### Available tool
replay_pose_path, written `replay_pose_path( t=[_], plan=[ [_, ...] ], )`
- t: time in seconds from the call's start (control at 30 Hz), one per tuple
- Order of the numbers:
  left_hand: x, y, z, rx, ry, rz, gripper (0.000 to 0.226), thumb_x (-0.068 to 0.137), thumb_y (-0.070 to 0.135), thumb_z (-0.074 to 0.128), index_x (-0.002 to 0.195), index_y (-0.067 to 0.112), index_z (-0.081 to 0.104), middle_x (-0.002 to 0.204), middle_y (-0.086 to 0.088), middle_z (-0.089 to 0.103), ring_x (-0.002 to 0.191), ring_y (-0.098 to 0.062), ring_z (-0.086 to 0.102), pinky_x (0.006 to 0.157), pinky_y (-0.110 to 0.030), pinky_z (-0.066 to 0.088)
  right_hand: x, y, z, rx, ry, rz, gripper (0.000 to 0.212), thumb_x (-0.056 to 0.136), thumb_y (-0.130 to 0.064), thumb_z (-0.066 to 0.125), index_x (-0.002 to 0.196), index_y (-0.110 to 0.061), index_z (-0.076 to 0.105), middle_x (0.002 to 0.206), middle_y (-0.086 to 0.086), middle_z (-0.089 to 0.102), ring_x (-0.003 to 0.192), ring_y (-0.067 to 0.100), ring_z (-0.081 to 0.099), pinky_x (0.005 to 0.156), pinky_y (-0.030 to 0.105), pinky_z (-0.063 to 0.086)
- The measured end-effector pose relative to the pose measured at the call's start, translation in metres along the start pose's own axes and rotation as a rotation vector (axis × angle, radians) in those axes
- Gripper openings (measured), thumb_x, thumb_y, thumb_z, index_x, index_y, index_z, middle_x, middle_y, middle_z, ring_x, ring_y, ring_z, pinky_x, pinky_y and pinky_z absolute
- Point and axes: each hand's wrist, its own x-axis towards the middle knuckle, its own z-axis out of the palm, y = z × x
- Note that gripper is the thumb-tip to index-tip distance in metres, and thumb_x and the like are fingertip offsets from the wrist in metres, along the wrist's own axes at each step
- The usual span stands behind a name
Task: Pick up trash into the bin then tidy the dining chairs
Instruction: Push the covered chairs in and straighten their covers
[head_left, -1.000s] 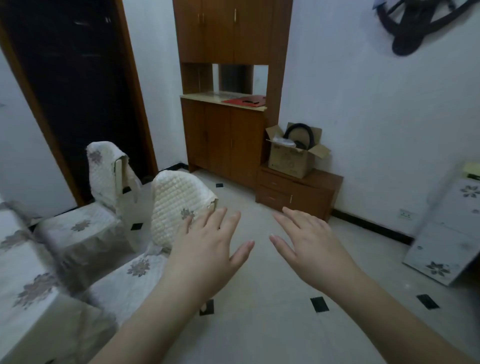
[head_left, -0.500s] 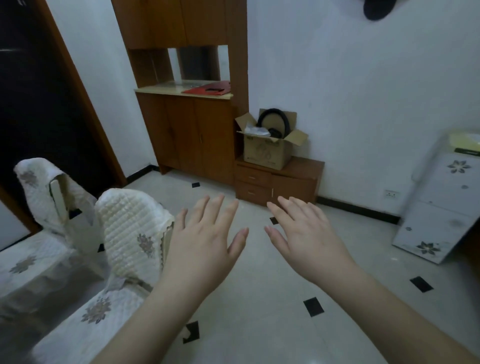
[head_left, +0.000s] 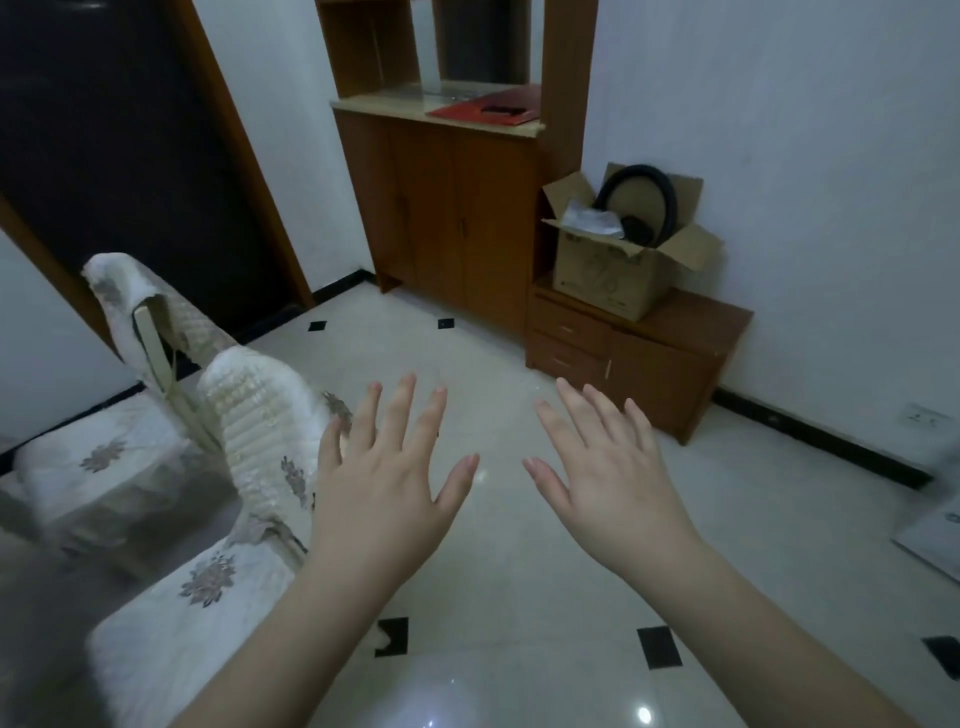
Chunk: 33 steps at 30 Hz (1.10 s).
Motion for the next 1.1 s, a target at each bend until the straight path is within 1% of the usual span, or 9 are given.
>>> replay_pose_path(
  t=[0.07, 0.13, 0.23, 0.37, 0.53, 0.7, 0.87, 1.0, 1.1],
  plan=[
    [0.022, -0.016, 0.019, -0.018, -0.01, -0.052, 0.072, 0.089, 0.07, 0.015, 0.15, 0.033, 0.021, 0.16, 0.001, 0.016, 0.147, -0.024, 0.011, 0.115, -0.045, 0.012, 0.03, -0.003, 0.015, 0.004, -0.004, -0.033, 0.064, 0.093, -0.057, 0.019, 0.145, -0.024, 0.036, 0.154, 0.003, 0.032, 0.141, 0.026, 0.026, 0.115, 0.047, 0.014],
    [0.045, -0.031, 0.037, -0.013, 0.007, -0.08, 0.07, 0.09, 0.068, 0.02, 0.149, 0.03, 0.028, 0.158, -0.002, 0.022, 0.146, -0.025, 0.018, 0.114, -0.043, 0.015, 0.063, -0.005, 0.03, -0.012, -0.009, -0.068, 0.063, 0.094, -0.057, 0.021, 0.145, -0.023, 0.037, 0.153, 0.003, 0.033, 0.142, 0.027, 0.026, 0.115, 0.046, 0.013],
    [0.081, -0.052, 0.062, 0.01, -0.001, -0.111, 0.067, 0.092, 0.063, 0.025, 0.147, 0.026, 0.035, 0.155, -0.004, 0.031, 0.143, -0.027, 0.025, 0.114, -0.047, 0.017, 0.115, -0.01, 0.05, -0.046, -0.014, -0.106, 0.062, 0.095, -0.056, 0.022, 0.146, -0.023, 0.034, 0.154, 0.004, 0.031, 0.143, 0.027, 0.023, 0.116, 0.045, 0.009],
    [0.128, -0.079, 0.092, 0.038, -0.02, -0.148, 0.066, 0.093, 0.06, 0.029, 0.148, 0.023, 0.033, 0.155, -0.006, 0.03, 0.144, -0.029, 0.023, 0.116, -0.049, 0.013, 0.179, -0.017, 0.068, -0.053, -0.034, -0.129, 0.062, 0.095, -0.056, 0.024, 0.146, -0.022, 0.035, 0.153, 0.005, 0.034, 0.142, 0.027, 0.026, 0.115, 0.045, 0.011],
    [0.188, -0.106, 0.126, 0.065, -0.074, -0.181, 0.067, 0.092, 0.057, 0.028, 0.145, 0.019, 0.039, 0.151, -0.009, 0.037, 0.141, -0.033, 0.028, 0.113, -0.055, 0.019, 0.243, -0.018, 0.093, -0.036, -0.056, -0.151, 0.062, 0.095, -0.055, 0.022, 0.145, -0.021, 0.038, 0.15, 0.006, 0.039, 0.14, 0.027, 0.031, 0.114, 0.043, 0.013],
    [0.243, -0.125, 0.153, 0.092, -0.058, -0.208, 0.066, 0.092, 0.055, 0.03, 0.147, 0.019, 0.035, 0.151, -0.011, 0.038, 0.142, -0.03, 0.028, 0.115, -0.054, 0.015, 0.31, -0.013, 0.12, -0.006, -0.098, -0.175, 0.062, 0.094, -0.057, 0.023, 0.143, -0.022, 0.041, 0.148, 0.004, 0.042, 0.139, 0.027, 0.034, 0.112, 0.044, 0.015],
    [0.301, -0.142, 0.187, 0.142, -0.077, -0.329, 0.066, 0.092, 0.057, 0.029, 0.144, 0.018, 0.041, 0.15, -0.01, 0.038, 0.142, -0.031, 0.027, 0.114, -0.052, 0.01, 0.394, -0.004, 0.154, 0.082, -0.093, -0.295, 0.06, 0.094, -0.055, 0.026, 0.142, -0.021, 0.041, 0.148, 0.004, 0.041, 0.137, 0.027, 0.035, 0.113, 0.045, 0.02],
    [0.348, -0.147, 0.2, 0.163, -0.119, -0.486, 0.067, 0.092, 0.059, 0.027, 0.143, 0.019, 0.042, 0.151, -0.01, 0.038, 0.14, -0.034, 0.029, 0.111, -0.055, 0.023, 0.465, -0.002, 0.168, 0.124, -0.124, -0.429, 0.061, 0.094, -0.054, 0.026, 0.141, -0.02, 0.044, 0.147, 0.004, 0.042, 0.137, 0.026, 0.036, 0.113, 0.046, 0.026],
    [0.375, -0.153, 0.198, 0.177, -0.086, -0.612, 0.066, 0.091, 0.059, 0.029, 0.143, 0.02, 0.041, 0.149, -0.009, 0.04, 0.139, -0.033, 0.032, 0.11, -0.054, 0.026, 0.514, -0.004, 0.173, 0.141, -0.14, -0.543, 0.061, 0.093, -0.053, 0.026, 0.141, -0.02, 0.044, 0.148, 0.004, 0.041, 0.138, 0.026, 0.034, 0.112, 0.046, 0.027]
  ],
)
